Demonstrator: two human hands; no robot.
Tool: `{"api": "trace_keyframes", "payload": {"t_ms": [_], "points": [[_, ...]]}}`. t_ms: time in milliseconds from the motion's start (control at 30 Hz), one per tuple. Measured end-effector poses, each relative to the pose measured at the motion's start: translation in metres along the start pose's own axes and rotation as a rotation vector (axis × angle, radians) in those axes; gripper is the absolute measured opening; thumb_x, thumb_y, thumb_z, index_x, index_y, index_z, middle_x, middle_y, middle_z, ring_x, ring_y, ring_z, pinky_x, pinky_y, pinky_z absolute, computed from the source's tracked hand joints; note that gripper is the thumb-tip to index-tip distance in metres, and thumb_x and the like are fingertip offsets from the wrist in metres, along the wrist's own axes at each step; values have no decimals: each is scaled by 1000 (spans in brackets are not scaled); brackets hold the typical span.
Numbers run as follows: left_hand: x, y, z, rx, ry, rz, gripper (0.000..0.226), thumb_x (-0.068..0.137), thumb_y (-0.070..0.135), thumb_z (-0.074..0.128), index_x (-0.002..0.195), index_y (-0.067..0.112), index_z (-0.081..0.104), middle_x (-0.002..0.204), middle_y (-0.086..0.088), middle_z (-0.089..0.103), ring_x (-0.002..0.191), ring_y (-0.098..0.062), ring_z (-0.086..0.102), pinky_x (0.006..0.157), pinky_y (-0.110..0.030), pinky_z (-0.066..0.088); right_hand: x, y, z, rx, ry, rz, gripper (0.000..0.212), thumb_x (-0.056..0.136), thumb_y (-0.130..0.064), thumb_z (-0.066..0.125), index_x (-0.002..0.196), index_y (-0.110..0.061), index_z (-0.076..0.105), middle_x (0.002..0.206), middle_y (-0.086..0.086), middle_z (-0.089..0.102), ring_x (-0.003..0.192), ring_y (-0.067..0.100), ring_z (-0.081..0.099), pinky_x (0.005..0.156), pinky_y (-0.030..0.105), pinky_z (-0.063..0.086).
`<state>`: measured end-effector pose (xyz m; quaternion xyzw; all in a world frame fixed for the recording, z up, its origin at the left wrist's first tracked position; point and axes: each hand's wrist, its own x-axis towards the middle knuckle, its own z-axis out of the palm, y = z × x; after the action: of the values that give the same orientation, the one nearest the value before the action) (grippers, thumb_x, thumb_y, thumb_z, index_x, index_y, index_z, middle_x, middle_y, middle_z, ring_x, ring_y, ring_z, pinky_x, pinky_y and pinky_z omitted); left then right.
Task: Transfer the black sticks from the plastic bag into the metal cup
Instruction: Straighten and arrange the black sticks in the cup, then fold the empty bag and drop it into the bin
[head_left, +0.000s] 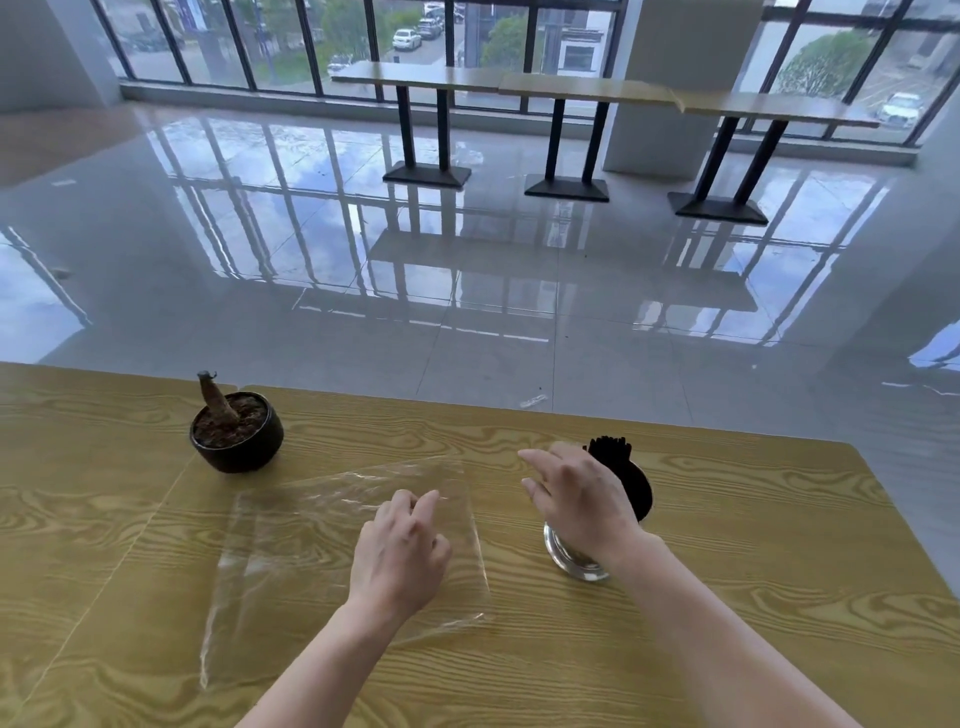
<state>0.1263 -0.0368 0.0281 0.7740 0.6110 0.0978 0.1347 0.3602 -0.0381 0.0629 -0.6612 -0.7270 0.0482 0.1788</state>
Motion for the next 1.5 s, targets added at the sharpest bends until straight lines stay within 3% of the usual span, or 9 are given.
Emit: {"api": "trace_keyframes", "payload": {"t_ms": [400,600,733,933,1100,1200,1300,1400,1500], "points": [[-33,-104,-5,291,-69,-121,58,94,43,44,148,23,39,128,0,54,115,-20,53,92,-35,46,-8,-52,94,126,-486,364,45,97,-42,56,134,-18,56,128,7,62,121,27,58,98,35,45],[-66,-171,4,256,-140,-435,65,94,51,44,151,22,34,141,-6,47,127,-25,45,93,-41,46,-22,-65,124,-23,-533,522,52,95,-53,54,128,-13,53,131,9,59,122,31,58,95,36,47],[-74,-199,13,40,-202,-758,83,94,64,38,154,9,20,148,-16,38,133,-32,40,100,-47,46,-25,-71,131,-12,-499,624,50,92,-53,60,122,-12,55,128,9,61,120,30,60,93,36,48],[-66,-207,18,-258,-161,-936,75,90,55,61,139,2,41,136,-23,45,121,-41,51,99,-49,46,-27,-70,138,205,-440,842,43,87,-41,72,117,-15,58,117,6,66,114,29,62,86,33,46],[-57,-216,20,-566,-42,-1034,60,87,32,74,133,0,53,132,-20,60,118,-38,59,96,-43,47,-32,-68,140,618,-301,987,6,85,-15,72,82,-10,69,80,7,71,68,24,62,65,37,50],[-56,-216,22,-801,63,-1139,55,82,18,79,129,-2,59,120,-21,67,111,-40,63,97,-48,51,-32,-63,129,603,-268,940,9,86,-17,67,81,-10,69,78,9,71,67,24,59,64,37,50],[-58,-214,23,-999,61,-1178,25,82,13,79,103,2,72,80,-13,70,72,-31,66,76,-51,58,-30,-61,115,563,-253,872,13,83,-26,70,79,-13,68,75,6,72,71,29,67,68,42,56],[-63,-206,28,-1026,43,-1084,7,86,5,73,92,3,72,81,-13,71,73,-27,64,79,-49,59,-30,-59,106,415,-304,799,15,78,-26,70,78,-12,66,73,5,71,72,29,69,62,39,56],[-67,-197,27,-1030,85,-1041,8,86,-3,68,81,2,65,76,-13,65,60,-26,59,57,-44,60,-30,-56,102,208,-317,717,10,78,-17,62,70,-14,58,67,0,63,61,20,57,53,30,38]]}}
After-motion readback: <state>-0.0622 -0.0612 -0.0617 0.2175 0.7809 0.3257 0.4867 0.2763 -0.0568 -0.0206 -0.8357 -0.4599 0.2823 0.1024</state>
